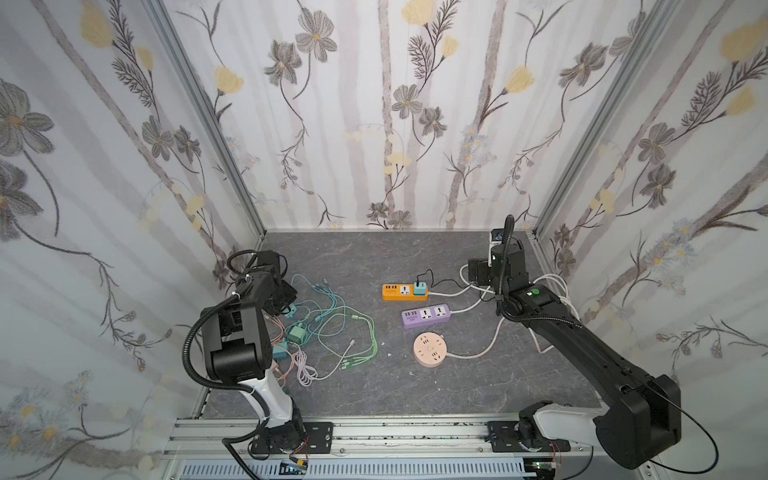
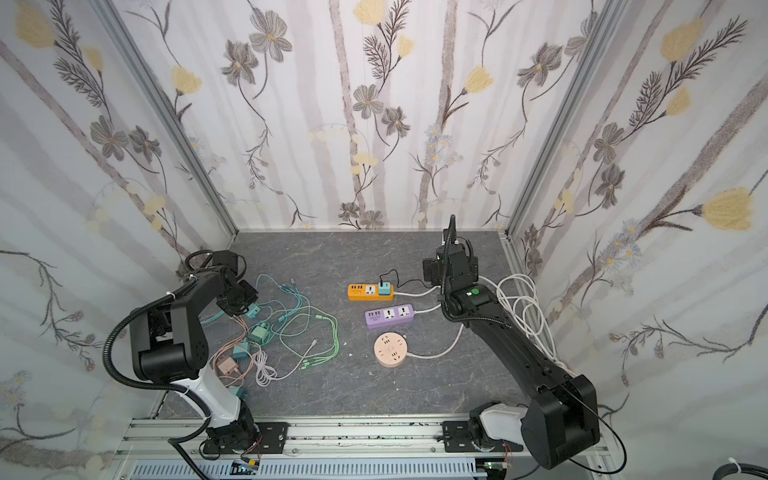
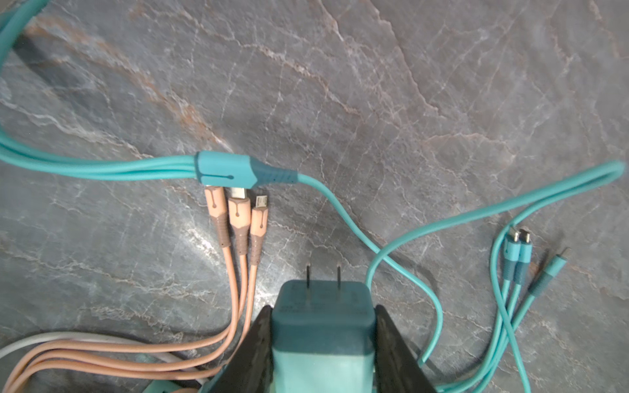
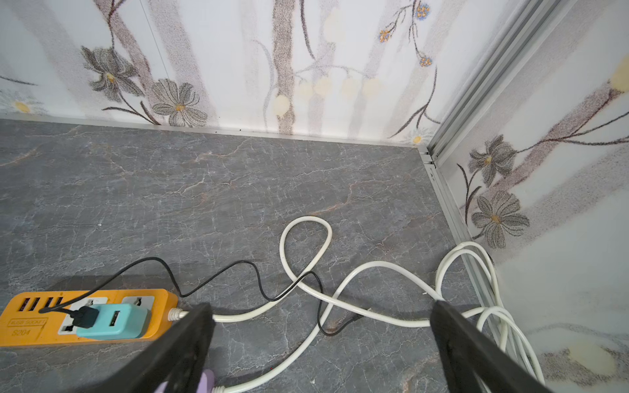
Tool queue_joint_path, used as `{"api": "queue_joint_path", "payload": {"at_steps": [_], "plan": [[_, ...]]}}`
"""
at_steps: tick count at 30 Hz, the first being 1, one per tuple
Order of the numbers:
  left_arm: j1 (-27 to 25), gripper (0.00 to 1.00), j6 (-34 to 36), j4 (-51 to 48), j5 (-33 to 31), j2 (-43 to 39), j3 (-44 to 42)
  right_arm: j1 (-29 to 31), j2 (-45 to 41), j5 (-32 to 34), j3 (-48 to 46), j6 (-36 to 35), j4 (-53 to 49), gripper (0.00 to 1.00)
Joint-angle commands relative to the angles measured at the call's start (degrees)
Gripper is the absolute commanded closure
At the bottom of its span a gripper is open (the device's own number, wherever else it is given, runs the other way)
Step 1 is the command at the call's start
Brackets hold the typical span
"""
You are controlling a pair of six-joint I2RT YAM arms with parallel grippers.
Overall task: Insert the plug
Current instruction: 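Grasp the teal charger with the left gripper and lift it from the pile, then carry the charger toward the strips with the left gripper while the right gripper approaches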
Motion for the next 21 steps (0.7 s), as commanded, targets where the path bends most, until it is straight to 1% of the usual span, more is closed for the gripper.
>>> {"api": "queue_joint_path", "payload": {"at_steps": [1,3,6,9,13,15,17,21], "plan": [[-0.08,1.00,-1.82,0.31,3.97,-2.26,-0.76,0.05,0.12,-2.27,-0.14,1.28,3.17,0.01],[-0.34,1.00,-3.64,2.11,6.73,-4.78,-1.65,0.24,-0.14,-5.47,-0.81,1.27,4.50,0.01],[-1.49,1.00,-7.03,7.62,11.24,-10.79,-4.37,0.89,-1.27,-9.02,-2.73,3.55,8.18,0.01],[-3.46,1.00,-11.20,11.27,14.21,-15.99,-5.53,1.62,-2.50,-15.47,-5.24,6.11,13.45,0.01],[-6.66,1.00,-19.54,18.61,19.09,-20.54,-7.29,4.20,-1.94,-21.39,-5.83,8.87,18.34,0.01],[-8.43,1.00,-24.72,22.76,20.19,-21.93,-8.45,5.77,-0.80,-24.34,-5.46,9.77,20.33,0.01],[-10.99,1.00,-28.86,26.96,20.33,-22.44,-8.88,6.95,0.85,-26.57,-4.29,12.76,21.11,0.01],[-15.18,1.00,-36.14,30.95,19.56,-21.42,-8.19,8.87,4.44,-31.40,-3.79,18.29,26.24,0.03]]}}
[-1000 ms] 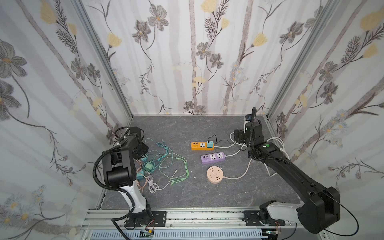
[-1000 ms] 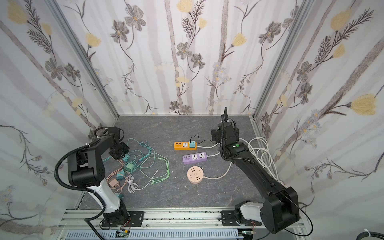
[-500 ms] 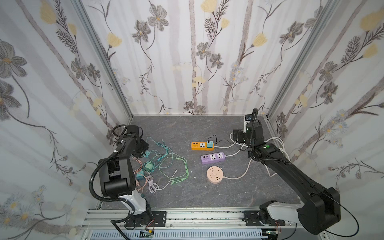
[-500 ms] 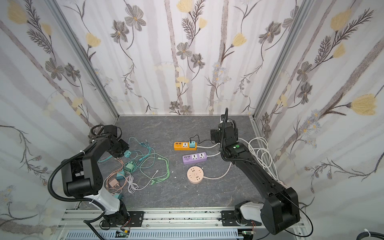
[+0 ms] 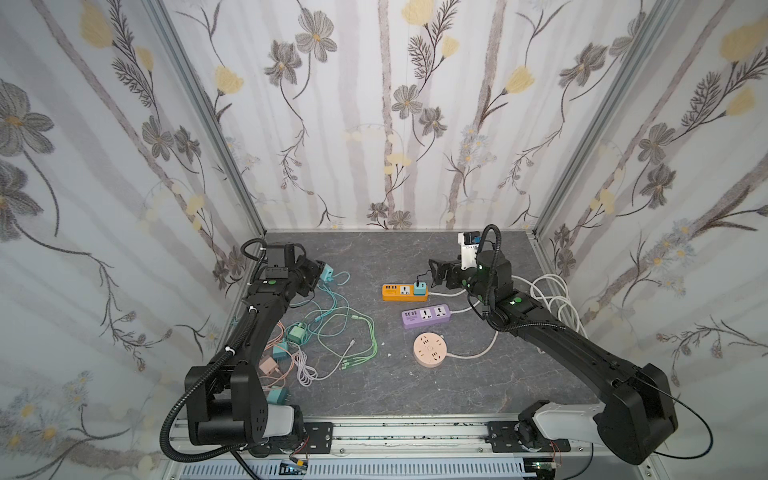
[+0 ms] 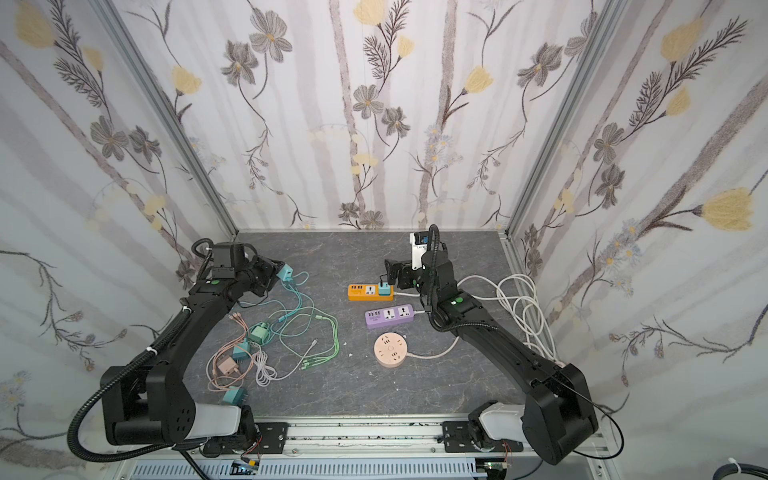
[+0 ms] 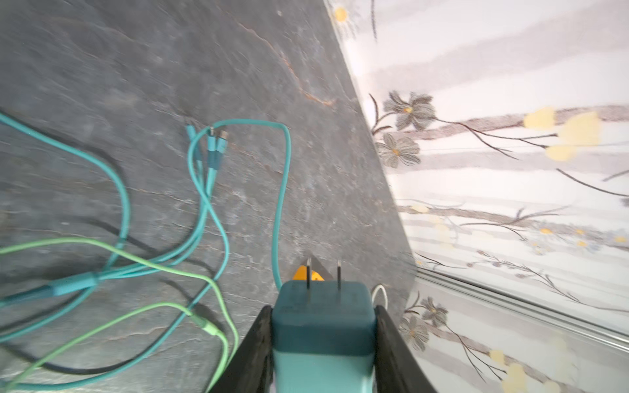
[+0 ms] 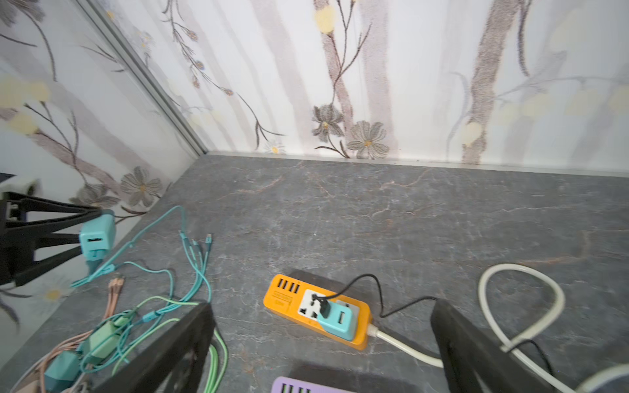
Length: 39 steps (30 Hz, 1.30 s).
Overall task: Insert the plug
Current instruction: 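Carry the charger toward the strips with the left gripper while the right gripper approaches, then close the right gripper on the teal charger held by the left gripper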
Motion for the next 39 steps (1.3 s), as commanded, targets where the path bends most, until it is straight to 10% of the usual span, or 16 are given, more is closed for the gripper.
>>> {"api": "queue_joint_path", "payload": {"at_steps": [1,15,24,39], "plan": [[-2.23,1.00,-11.50,8.77,0.44,0.51,-0.05,1.62,2.43,-5.85,0.79,6.28,7.40,0.04],[-8.56,1.00,-43.37,20.76,5.79,6.26,-0.34,9.77,13.32,-12.31,2.31,11.44,18.25,0.19],[-12.53,1.00,-46.40,17.38,7.68,11.01,3.56,11.86,24.61,-18.22,10.40,17.56,25.41,0.43],[-12.89,1.00,-40.25,12.16,3.21,8.71,4.83,10.06,30.18,-21.97,24.86,15.18,1.89,0.56]]}}
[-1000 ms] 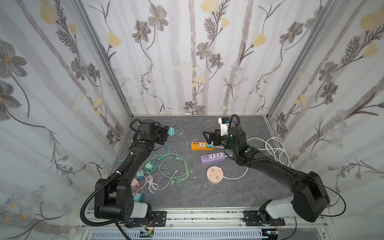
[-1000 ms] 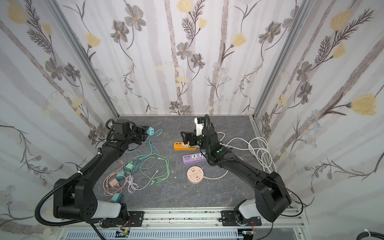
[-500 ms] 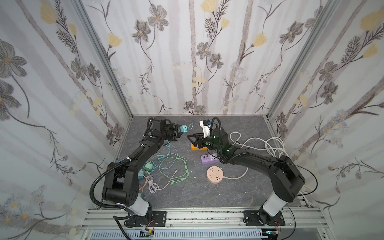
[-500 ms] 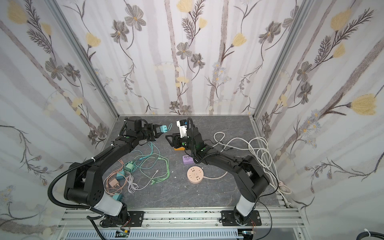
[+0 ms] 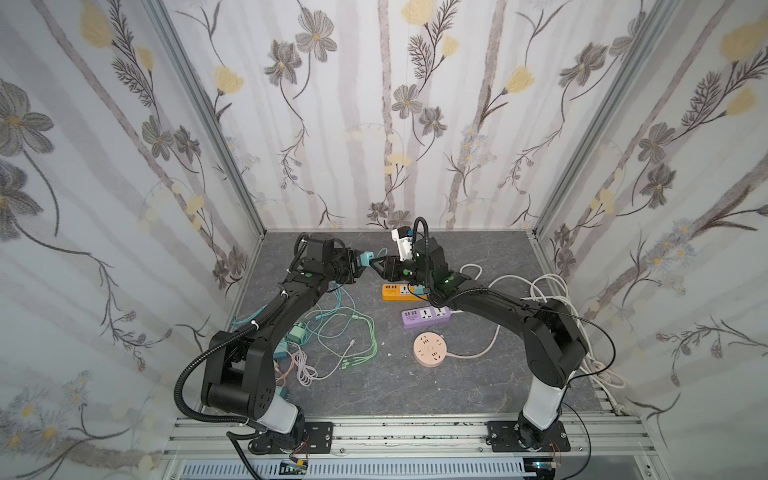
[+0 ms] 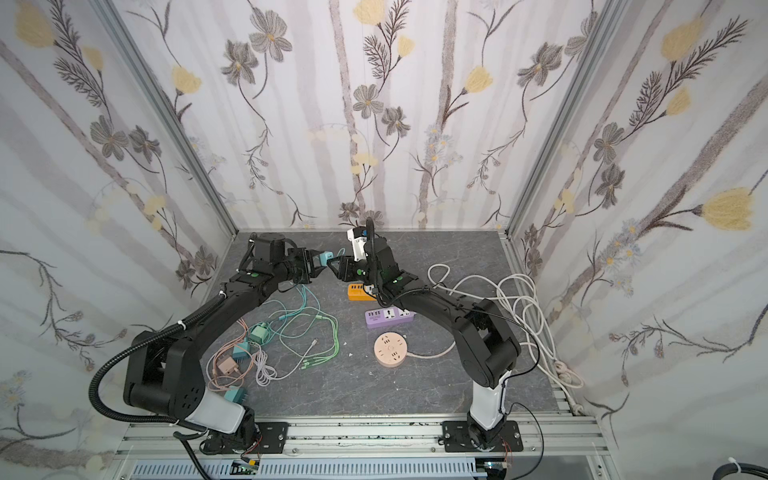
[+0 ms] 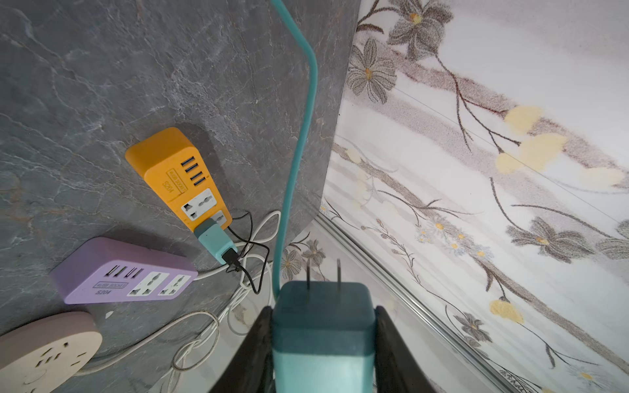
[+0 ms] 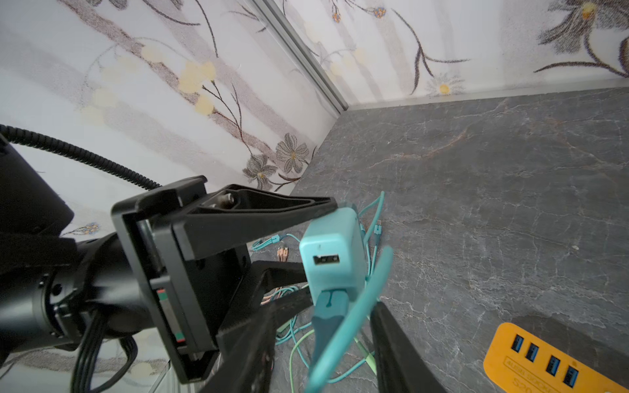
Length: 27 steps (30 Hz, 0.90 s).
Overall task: Insert the plug
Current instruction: 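Close the right gripper on the teal charger held by the left gripper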
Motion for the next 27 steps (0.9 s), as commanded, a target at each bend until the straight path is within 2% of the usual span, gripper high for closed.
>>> {"api": "queue_joint_path", "payload": {"at_steps": [1,9,14,27], "plan": [[-0.12,1.00,1.17,0.56,-0.27,-0.16,0.90,-0.12,0.93,-2.71,2.30,-1.43,-5.13,0.57],[-0.47,1.00,4.88,-3.18,-1.88,-0.51,2.61,-0.48,3.34,-4.82,9.25,-3.84,-14.51,0.60],[-0.82,1.00,5.48,-3.37,-2.28,-0.36,2.91,-0.88,3.38,-6.05,10.90,-3.91,-15.11,0.60],[-1.67,1.00,5.75,-2.73,-1.96,-0.56,3.36,-1.55,8.21,-2.51,18.64,-6.45,-21.50,0.61]]}}
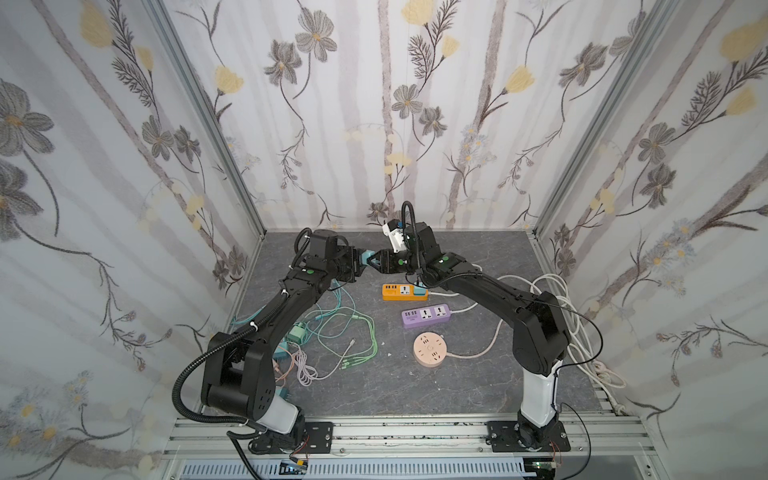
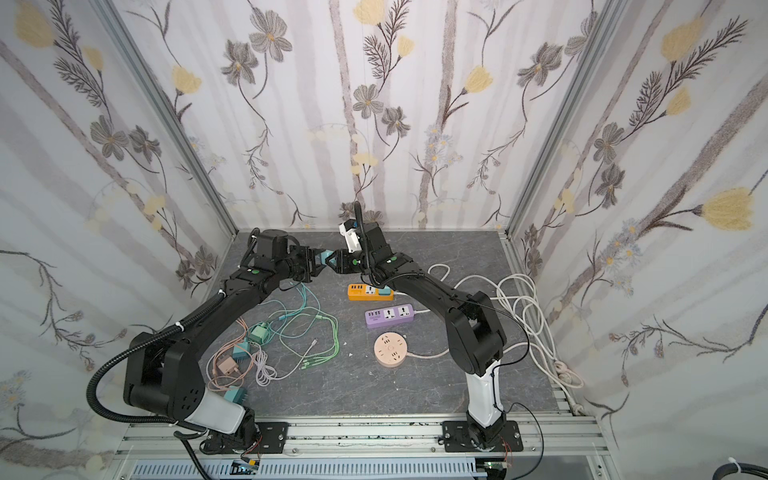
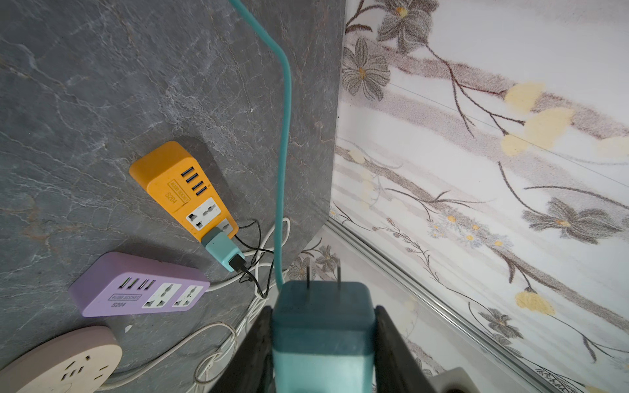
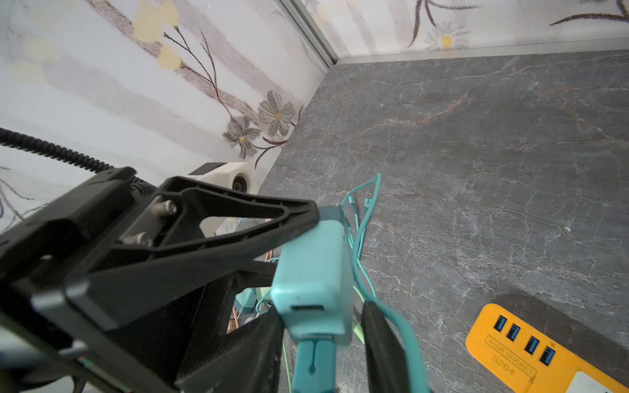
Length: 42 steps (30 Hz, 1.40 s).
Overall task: Insert the plug
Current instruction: 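Close the right gripper on the teal charger held by the left gripper, then open the left gripper and draw it back while the right gripper holds the charger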
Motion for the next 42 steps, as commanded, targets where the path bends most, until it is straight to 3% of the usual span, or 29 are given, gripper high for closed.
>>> {"api": "queue_joint_path", "payload": {"at_steps": [1,8,13,14,15,16,17,18,21,24,28,33,42], "plan": [[-0.23,1.00,0.31,1.06,0.43,-0.53,0.41,-0.09,1.50,0.85,2.67,-1.50,-1.49,0.62],[-0.70,1.00,0.28,0.50,-0.19,-0.34,0.17,0.00,1.67,0.11,4.08,-1.96,-0.79,0.73],[-0.75,0.99,2.72,-0.27,-0.22,-0.11,1.17,0.00,0.69,-0.79,4.78,-5.92,-3.83,0.95],[-0.77,0.79,5.76,-2.18,-0.87,-0.01,2.24,-0.09,0.06,-0.78,4.69,-7.42,-4.98,1.00],[-0.73,0.46,10.40,-5.81,-2.39,0.09,3.91,-0.25,-0.58,-0.77,4.54,-9.27,-6.26,1.00],[-0.71,0.19,15.38,-9.97,-4.56,0.18,5.63,-0.47,-1.16,-0.90,4.37,-11.00,-7.33,1.00],[-0.74,0.02,21.25,-14.98,-8.15,0.10,7.45,-0.73,-1.78,-1.52,4.23,-13.08,-8.57,1.00],[-0.79,0.00,27.14,-19.27,-12.38,0.00,8.76,-1.16,-2.25,-2.30,4.02,-14.90,-9.79,1.00],[-0.69,0.00,42.18,-27.13,-25.27,-0.82,9.52,-2.57,-3.00,-5.50,3.99,-18.82,-13.40,1.00],[-0.46,0.00,55.52,-27.36,-32.88,-2.41,6.33,-3.83,-3.41,-6.92,3.84,-20.89,-16.19,1.00],[-0.55,0.00,70.65,-21.72,-26.69,-3.45,-0.27,-4.81,-4.36,-7.53,3.14,-21.95,-17.57,1.00],[-0.63,0.09,73.82,-20.15,-18.70,0.29,-3.10,-4.92,-5.80,-7.19,2.50,-21.91,-17.40,1.00],[-1.15,0.26,75.98,-17.05,-17.13,11.79,-1.08,-4.92,-7.41,-6.89,2.49,-21.83,-16.78,1.00]]}}
